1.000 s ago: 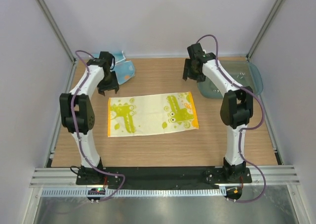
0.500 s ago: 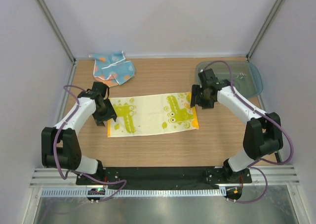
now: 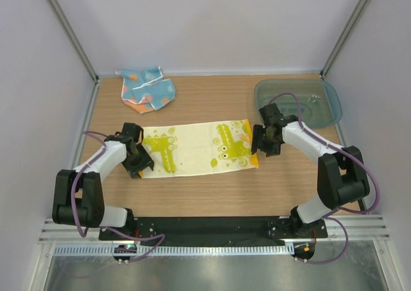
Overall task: Roll the towels
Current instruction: Fold the towel
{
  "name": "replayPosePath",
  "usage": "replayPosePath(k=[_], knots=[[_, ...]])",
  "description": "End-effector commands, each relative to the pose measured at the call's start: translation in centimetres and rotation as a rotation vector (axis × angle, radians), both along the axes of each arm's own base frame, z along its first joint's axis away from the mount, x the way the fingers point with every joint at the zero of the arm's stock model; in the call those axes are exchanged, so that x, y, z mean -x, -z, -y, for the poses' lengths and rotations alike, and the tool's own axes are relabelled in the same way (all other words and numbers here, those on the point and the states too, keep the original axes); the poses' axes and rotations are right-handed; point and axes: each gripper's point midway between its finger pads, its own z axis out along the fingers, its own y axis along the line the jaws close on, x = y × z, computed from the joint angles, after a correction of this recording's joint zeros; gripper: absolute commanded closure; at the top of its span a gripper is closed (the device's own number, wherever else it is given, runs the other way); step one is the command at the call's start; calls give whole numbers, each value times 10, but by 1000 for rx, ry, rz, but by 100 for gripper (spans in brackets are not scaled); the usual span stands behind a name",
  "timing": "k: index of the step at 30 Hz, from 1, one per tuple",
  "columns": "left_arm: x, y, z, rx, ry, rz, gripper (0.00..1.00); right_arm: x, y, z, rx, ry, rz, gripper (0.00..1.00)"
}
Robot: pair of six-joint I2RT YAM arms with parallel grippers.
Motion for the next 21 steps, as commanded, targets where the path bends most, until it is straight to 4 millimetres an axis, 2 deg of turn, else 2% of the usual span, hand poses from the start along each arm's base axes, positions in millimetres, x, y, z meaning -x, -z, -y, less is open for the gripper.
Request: replayPosePath(k=[1, 7, 13, 16, 21], knots=[[-14, -4, -7, -35, -45, 64, 45, -13, -7, -2, -16, 6, 47, 37], [-6, -6, -25, -126, -88, 54, 45, -17, -9, -1, -16, 8, 47, 37], [-1, 1, -24, -121, -99, 44, 48, -22, -13, -7, -48, -3, 49, 37], [5, 11, -24, -118, -104, 20, 51, -25, -13, -7, -52, 2, 47, 37], [-1, 21, -18, -91, -96, 12, 65, -30, -18, -8, -90, 21, 59, 37]])
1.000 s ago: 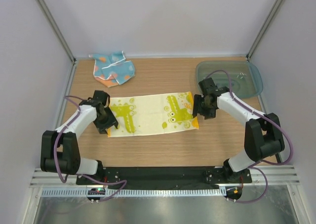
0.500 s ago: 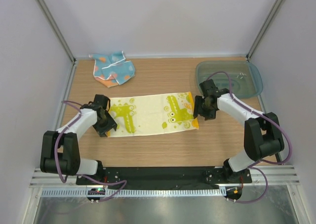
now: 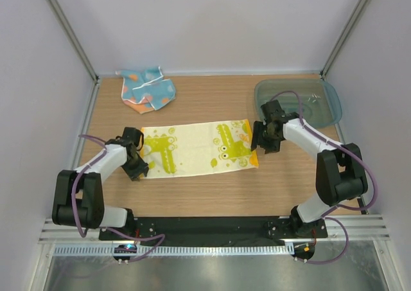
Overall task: Roll the towels
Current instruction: Fold the towel
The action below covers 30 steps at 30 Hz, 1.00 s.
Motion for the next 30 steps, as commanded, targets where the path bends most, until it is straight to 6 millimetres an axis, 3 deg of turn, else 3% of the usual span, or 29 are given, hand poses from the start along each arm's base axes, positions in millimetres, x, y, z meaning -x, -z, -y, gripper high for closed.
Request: replayPosePath(k=[1, 7, 16, 20, 25, 30], knots=[[-13, 6, 3, 17, -15, 34, 72, -17, -15, -4, -51, 19, 53, 37], [-16, 7, 0, -2, 8, 32, 100, -15, -14, -4, -73, 32, 51, 38], [-13, -10, 1, 4, 57, 49, 100, 15, 18, -19, -186, 47, -30, 48], [-15, -17, 0, 3, 35, 91, 100, 30, 31, -14, -172, 63, -66, 49], [-17, -24, -3, -11, 28, 132, 100, 34, 32, -14, -176, 57, -73, 51], [-17, -23, -2, -7, 35, 127, 100, 34, 35, -16, -173, 47, -89, 59]])
